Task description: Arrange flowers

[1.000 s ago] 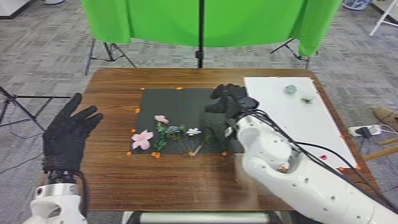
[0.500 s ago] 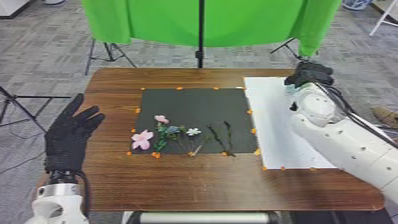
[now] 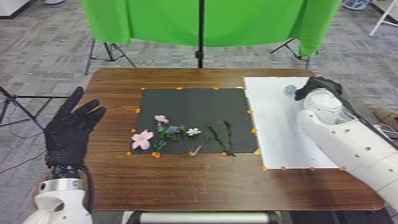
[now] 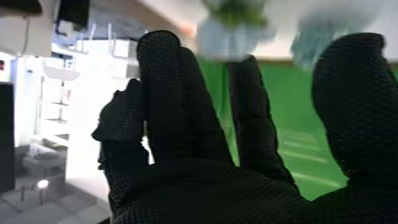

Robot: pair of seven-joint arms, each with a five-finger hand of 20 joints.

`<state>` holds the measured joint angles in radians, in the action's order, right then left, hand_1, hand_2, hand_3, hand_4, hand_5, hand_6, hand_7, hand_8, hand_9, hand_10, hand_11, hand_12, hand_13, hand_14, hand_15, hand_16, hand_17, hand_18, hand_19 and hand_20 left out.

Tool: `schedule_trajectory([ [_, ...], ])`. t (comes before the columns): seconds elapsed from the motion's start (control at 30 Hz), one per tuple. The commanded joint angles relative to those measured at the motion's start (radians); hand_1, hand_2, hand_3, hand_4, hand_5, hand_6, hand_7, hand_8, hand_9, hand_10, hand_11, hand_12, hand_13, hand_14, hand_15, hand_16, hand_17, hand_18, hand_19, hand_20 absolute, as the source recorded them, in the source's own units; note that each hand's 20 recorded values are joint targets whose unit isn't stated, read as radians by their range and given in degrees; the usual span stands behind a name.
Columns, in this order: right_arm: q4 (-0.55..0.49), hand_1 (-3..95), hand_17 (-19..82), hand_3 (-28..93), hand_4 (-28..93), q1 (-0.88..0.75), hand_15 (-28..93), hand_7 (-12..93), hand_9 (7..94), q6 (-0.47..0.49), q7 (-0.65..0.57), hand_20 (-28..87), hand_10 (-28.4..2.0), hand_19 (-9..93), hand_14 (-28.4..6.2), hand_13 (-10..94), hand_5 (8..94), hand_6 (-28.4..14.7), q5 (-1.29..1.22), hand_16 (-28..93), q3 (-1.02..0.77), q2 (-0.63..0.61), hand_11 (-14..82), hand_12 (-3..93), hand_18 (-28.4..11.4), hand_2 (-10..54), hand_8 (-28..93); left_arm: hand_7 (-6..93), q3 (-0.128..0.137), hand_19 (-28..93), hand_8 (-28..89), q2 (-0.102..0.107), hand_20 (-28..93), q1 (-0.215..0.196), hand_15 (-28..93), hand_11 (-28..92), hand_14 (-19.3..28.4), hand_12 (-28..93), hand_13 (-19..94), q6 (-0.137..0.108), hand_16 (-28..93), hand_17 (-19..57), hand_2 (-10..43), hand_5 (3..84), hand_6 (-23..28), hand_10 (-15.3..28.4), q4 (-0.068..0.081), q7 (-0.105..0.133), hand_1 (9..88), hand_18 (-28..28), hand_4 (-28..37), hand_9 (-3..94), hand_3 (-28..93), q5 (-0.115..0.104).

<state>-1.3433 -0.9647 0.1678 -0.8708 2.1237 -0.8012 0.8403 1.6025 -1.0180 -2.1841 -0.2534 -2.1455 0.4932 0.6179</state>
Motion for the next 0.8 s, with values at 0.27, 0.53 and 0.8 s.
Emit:
schedule_trajectory([
  [0.27, 0.000, 63.7, 33, 56, -28, -0.037, 61, 15, 93.7, -0.257, 0.025, 47, -4.1, 93, -2.7, 80, 87.5, 3.6, 0.146, 18, 0.110, -0.052, 15.0, 29.5, -19.8, -9.5, 0, 9.9, 0.012, 49, -8, -0.016, 36, -0.036, 57, 29, 24.9, 15, 24, -0.001, -6, -7.5, 8.4, 34.1, 7.3, 19.2, 0.003, -0.022, 22.9, 22.5, -26.4, 34.0, 75, 0.005],
  [0.53, -0.160, 65.7, 36, 56, -28, -0.040, 61, 14, 93.7, -0.392, 0.048, 48, -3.7, 93, -2.7, 82, 89.5, 2.0, 0.153, 20, 0.094, -0.084, 18.0, 29.3, -20.1, -9.5, 1, 9.8, 0.028, 49, -8, -0.009, 36, -0.066, 57, 29, 24.9, 14, 24, -0.010, -6, -7.5, 8.4, 34.1, 7.4, 19.2, -0.008, -0.012, 22.9, 22.5, -26.4, 34.1, 75, -0.001],
  [0.8, -0.391, 59.2, 36, 66, -28, -0.148, 62, 14, 93.7, -0.233, 0.265, 48, -4.1, 93, -3.2, 82, 89.3, 1.6, 0.129, 21, 0.020, 0.001, 19.2, 28.7, -20.9, -9.5, 2, 9.8, 0.029, 49, -8, -0.005, 36, -0.074, 57, 29, 24.9, 14, 24, -0.012, -6, -7.5, 8.5, 34.0, 7.3, 19.2, -0.009, -0.005, 22.9, 22.5, -26.4, 34.1, 75, -0.005],
])
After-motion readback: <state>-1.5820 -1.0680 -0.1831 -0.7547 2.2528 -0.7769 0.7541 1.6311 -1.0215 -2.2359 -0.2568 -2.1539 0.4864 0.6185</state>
